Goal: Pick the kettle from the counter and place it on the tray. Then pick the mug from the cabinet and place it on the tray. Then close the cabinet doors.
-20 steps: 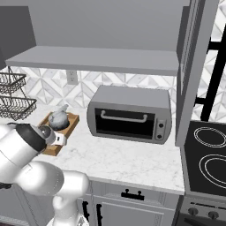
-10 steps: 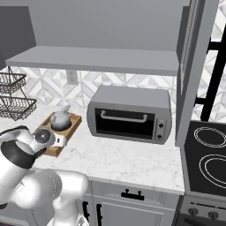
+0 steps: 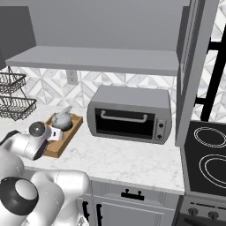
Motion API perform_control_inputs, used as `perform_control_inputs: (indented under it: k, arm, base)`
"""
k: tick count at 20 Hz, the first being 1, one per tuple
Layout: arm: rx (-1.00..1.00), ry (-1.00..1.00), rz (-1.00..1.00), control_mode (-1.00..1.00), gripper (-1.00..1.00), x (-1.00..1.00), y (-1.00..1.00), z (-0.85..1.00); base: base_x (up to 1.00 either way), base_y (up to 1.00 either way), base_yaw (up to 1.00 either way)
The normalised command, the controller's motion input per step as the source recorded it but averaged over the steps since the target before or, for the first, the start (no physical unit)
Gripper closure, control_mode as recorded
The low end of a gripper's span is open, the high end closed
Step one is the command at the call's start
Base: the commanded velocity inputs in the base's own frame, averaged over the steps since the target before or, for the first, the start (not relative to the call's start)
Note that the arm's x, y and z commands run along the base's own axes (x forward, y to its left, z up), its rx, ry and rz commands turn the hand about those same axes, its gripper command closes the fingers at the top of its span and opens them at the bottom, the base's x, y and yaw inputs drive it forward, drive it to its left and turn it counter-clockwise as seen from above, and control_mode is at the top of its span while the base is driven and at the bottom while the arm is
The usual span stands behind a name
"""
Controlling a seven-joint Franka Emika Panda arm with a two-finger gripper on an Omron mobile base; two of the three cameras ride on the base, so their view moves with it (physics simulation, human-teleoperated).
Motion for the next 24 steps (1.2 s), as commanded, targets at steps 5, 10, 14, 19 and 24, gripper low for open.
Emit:
perform_control_inputs:
  k: [5,10,14,19,24]
  arm:
    - [0.0,0.04,0.0,-1.0,-1.0,0.06,0.07,1.0]
    - [-0.08,0.29,-0.05,-1.0,-1.0,-0.15,0.0,0.73]
    - [-0.02,0.06,0.0,-1.0,-1.0,0.0,0.0,-0.02]
    - [0.08,-0.05,-0.01,-1.0,-1.0,-0.78,-0.62,0.23]
    - [0.29,-0.1,-0.07,-1.0,-1.0,-1.0,-0.98,0.41]
  base:
    - [0.0,0.0,0.0]
    - [0.0,0.0,0.0]
    - [0.0,0.0,0.0]
    - [0.0,0.0,0.0]
    - [0.0,0.0,0.0]
